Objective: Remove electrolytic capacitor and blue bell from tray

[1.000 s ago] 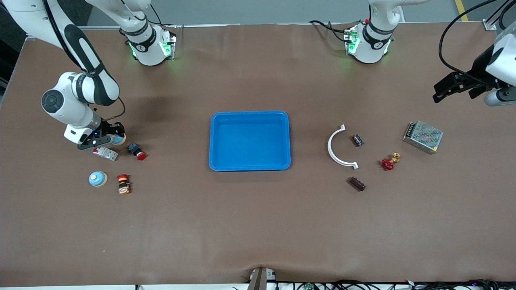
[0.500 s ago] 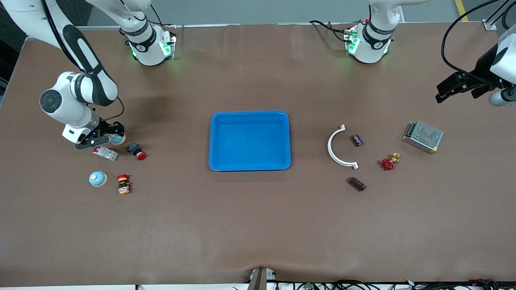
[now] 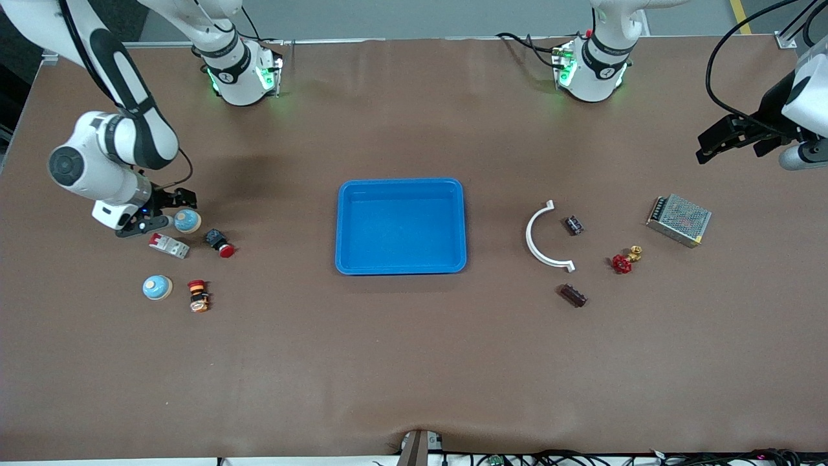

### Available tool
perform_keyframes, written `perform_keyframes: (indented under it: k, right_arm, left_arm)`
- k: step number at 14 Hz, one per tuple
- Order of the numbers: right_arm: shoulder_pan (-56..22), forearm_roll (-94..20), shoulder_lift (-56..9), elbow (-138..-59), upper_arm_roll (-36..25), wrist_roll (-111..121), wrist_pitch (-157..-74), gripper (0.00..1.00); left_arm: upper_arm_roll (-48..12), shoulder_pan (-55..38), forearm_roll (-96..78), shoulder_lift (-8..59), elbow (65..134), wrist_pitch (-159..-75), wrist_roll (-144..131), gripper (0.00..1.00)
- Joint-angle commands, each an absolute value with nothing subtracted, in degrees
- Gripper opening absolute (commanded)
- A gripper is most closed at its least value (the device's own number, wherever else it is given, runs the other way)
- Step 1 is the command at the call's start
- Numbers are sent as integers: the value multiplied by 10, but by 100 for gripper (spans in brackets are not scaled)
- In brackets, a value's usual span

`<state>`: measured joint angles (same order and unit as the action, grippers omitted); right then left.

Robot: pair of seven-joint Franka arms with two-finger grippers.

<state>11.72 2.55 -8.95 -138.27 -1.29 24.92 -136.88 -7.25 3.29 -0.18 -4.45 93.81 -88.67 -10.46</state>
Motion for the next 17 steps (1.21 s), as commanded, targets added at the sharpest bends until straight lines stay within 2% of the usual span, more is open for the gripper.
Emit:
perform_keyframes:
  k: [1, 5, 9, 13, 17]
  right_arm:
    - [127, 2, -47, -1337, -5, 241, -1281, 100]
    - [118, 1, -48, -1181, -2, 146, -1089, 100]
    - [106, -18, -47, -1059, -2, 113, -969, 100]
    - [91, -20, -46, -977, -2, 46, -899, 100]
    - [67, -26, -40, -945, -4, -16, -889, 100]
  left_arm:
    - [-76, 35, -4, -45, 935, -879, -103, 100]
    - [-76, 35, -4, -45, 934, -879, -104, 100]
    - [-76, 35, -4, -44, 933, -881, -104, 100]
    - [-76, 35, -5, -39, 931, -885, -105, 100]
    - [-76, 36, -6, -39, 932, -893, -105, 100]
